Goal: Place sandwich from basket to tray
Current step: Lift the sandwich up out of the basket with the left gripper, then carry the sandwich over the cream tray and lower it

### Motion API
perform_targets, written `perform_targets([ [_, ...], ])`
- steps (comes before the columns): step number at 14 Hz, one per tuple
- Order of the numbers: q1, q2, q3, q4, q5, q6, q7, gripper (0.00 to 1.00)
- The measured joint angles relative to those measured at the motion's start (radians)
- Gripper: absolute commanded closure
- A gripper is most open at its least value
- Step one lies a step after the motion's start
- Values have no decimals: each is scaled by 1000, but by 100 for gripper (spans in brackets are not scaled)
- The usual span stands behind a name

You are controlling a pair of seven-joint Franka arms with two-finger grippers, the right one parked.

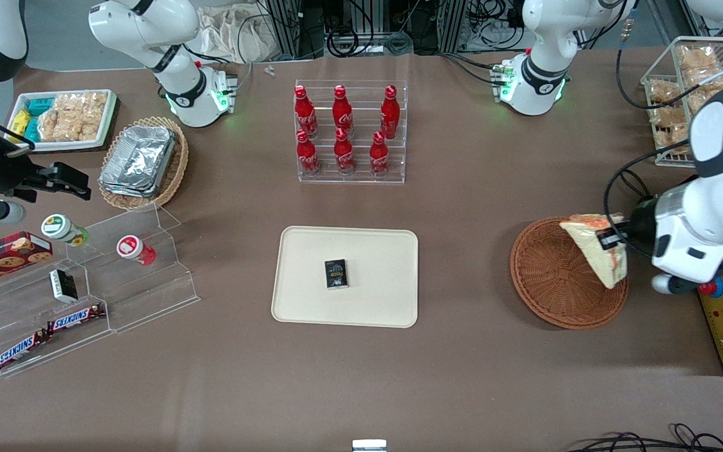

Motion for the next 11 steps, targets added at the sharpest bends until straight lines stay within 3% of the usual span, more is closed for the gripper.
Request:
perform_targets([
  [4,-60,32,-132,0,4,83,6,80],
  [11,-336,230,-140,-7,182,347,-4,80],
])
